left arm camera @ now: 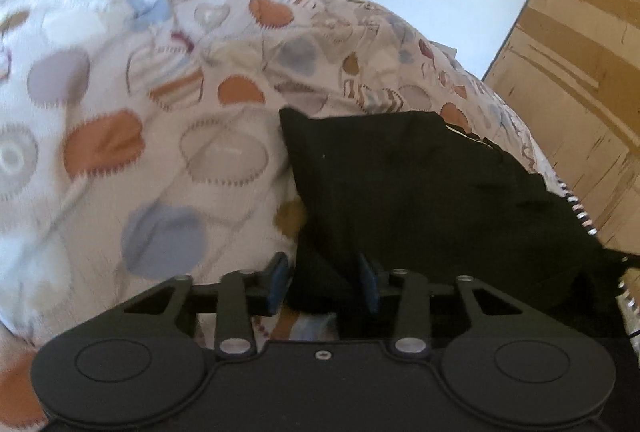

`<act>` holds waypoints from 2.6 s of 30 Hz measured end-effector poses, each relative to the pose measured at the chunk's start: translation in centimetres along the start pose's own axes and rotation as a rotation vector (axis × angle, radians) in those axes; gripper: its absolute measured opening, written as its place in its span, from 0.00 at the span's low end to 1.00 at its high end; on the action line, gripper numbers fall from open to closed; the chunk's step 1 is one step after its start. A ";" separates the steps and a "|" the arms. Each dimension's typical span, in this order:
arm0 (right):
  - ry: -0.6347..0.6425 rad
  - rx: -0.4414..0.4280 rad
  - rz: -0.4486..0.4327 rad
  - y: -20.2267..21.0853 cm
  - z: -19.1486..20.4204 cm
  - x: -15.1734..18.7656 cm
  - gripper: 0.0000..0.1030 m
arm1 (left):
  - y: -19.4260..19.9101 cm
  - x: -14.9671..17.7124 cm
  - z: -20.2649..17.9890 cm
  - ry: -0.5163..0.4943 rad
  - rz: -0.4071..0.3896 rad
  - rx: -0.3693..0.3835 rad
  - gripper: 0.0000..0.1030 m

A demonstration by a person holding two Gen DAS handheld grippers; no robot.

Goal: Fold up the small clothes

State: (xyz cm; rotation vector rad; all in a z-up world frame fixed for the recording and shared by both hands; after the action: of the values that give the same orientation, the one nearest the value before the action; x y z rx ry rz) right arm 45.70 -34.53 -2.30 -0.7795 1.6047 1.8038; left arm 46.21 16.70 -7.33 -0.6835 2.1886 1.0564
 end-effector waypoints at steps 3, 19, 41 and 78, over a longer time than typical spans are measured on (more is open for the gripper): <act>0.001 0.015 0.013 -1.0 0.1 0.0 0.07 | 0.1 0.2 -0.6 0.008 -0.014 0.026 0.06; 0.066 0.063 0.029 -2.2 0.7 1.3 0.07 | 4.2 3.0 2.9 0.408 -0.299 0.030 0.06; -0.034 0.026 0.049 0.0 -0.4 5.1 0.27 | 7.0 7.3 2.3 0.568 -0.379 0.030 0.04; 0.504 0.049 -0.164 21.7 4.8 20.3 1.00 | 13.4 19.7 -17.3 -0.065 -0.069 -0.149 0.99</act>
State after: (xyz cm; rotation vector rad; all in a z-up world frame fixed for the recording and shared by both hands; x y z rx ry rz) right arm 15.84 -30.77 -3.22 -1.3816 1.8165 1.5195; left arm 18.74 6.28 -5.90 -0.7736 2.0311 1.1978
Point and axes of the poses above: each gripper's, at about its wrist camera, not at the fingertips, and y roughly against the way its jaws point, z to its left, x to its underside, the point moved 3 cm from there along -y, roughly the way its jaws point, and after that the axes turned 13 degrees about x, right-handed, at the moved point
